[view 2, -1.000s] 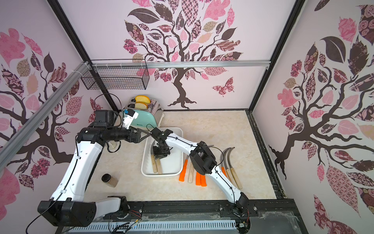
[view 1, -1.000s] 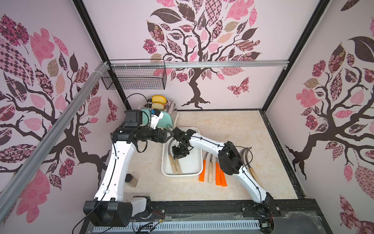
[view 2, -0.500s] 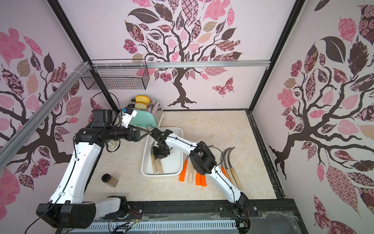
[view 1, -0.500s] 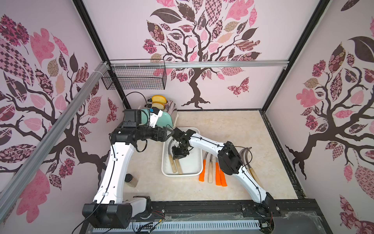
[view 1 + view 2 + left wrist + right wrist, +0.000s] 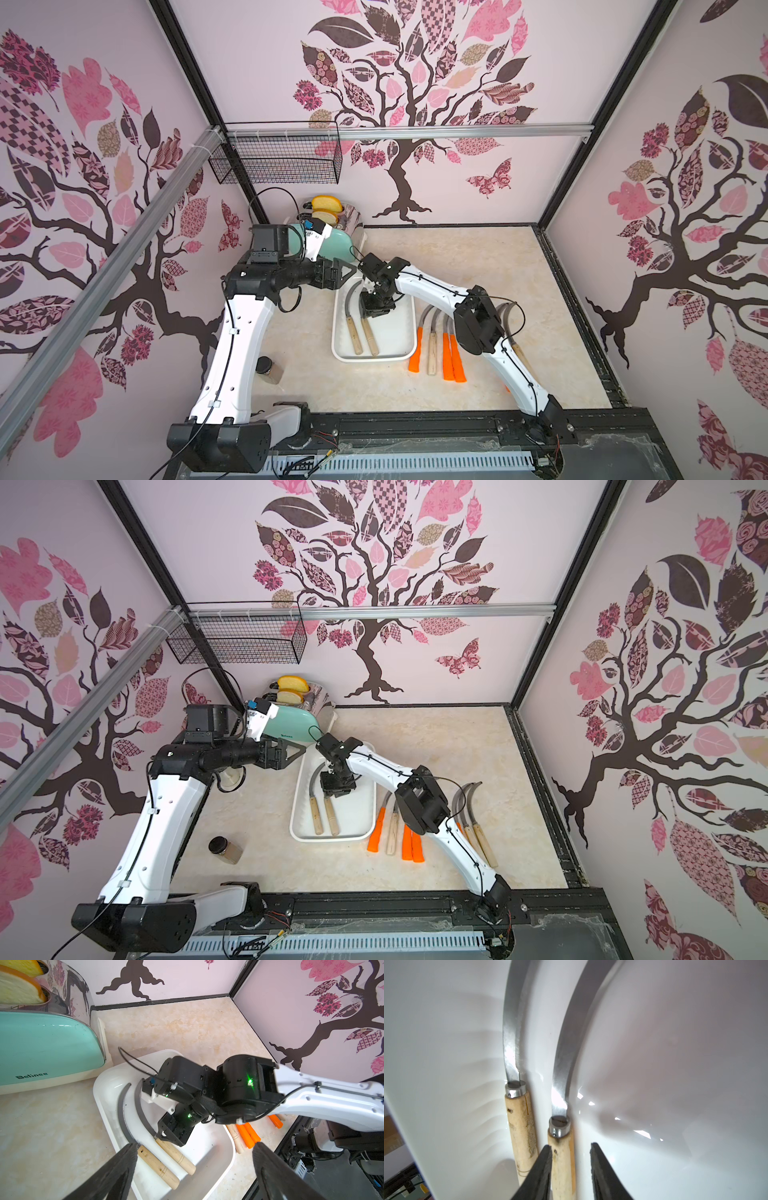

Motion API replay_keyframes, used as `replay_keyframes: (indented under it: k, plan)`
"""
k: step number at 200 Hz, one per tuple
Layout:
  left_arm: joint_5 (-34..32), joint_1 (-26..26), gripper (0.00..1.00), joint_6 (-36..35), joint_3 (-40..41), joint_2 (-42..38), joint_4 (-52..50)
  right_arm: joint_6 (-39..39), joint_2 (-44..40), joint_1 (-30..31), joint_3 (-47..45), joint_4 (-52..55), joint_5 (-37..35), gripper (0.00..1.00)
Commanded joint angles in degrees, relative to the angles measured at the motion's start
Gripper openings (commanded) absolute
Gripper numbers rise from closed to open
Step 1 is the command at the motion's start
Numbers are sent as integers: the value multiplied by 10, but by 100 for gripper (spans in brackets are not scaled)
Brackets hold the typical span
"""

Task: Put small sickles into storage boxes
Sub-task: Place the sickle in the storage box, then pick up the sickle at the center of the board.

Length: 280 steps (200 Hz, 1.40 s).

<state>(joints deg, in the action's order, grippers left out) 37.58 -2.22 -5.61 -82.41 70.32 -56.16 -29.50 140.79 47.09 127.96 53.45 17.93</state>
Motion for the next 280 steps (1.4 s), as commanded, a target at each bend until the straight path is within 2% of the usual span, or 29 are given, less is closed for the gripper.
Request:
replay_keyframes:
  k: [1,41,66,106,134,153,172,214,250,280]
  plan:
    - [2,2,91,-8,-12,-7,-2,11,-42,-14,3,13,-11,35]
    - [9,3,91,-10,-15,-1,-2,20,-46,-18,44,36,2,35]
    - [14,3,91,-10,-15,5,0,26,-65,-25,30,44,-3,35]
    - [30,2,91,-17,-1,12,1,33,-136,-51,-13,41,-29,34]
    - [83,-10,91,-30,11,24,-13,44,-193,-70,-31,62,-65,34]
    - [63,-55,91,-56,14,32,-31,44,-251,-87,-99,56,-77,35]
    - [36,-97,91,-69,28,32,-26,27,-328,-117,-207,9,-60,35]
    - [45,-109,91,-64,39,51,-5,-1,-495,-166,-447,-74,-67,35]
    - [35,-128,90,-72,34,68,0,-13,-544,-171,-562,-80,-76,35]
    - [-5,-161,89,-78,30,74,4,-43,-578,-172,-644,-109,-76,35]
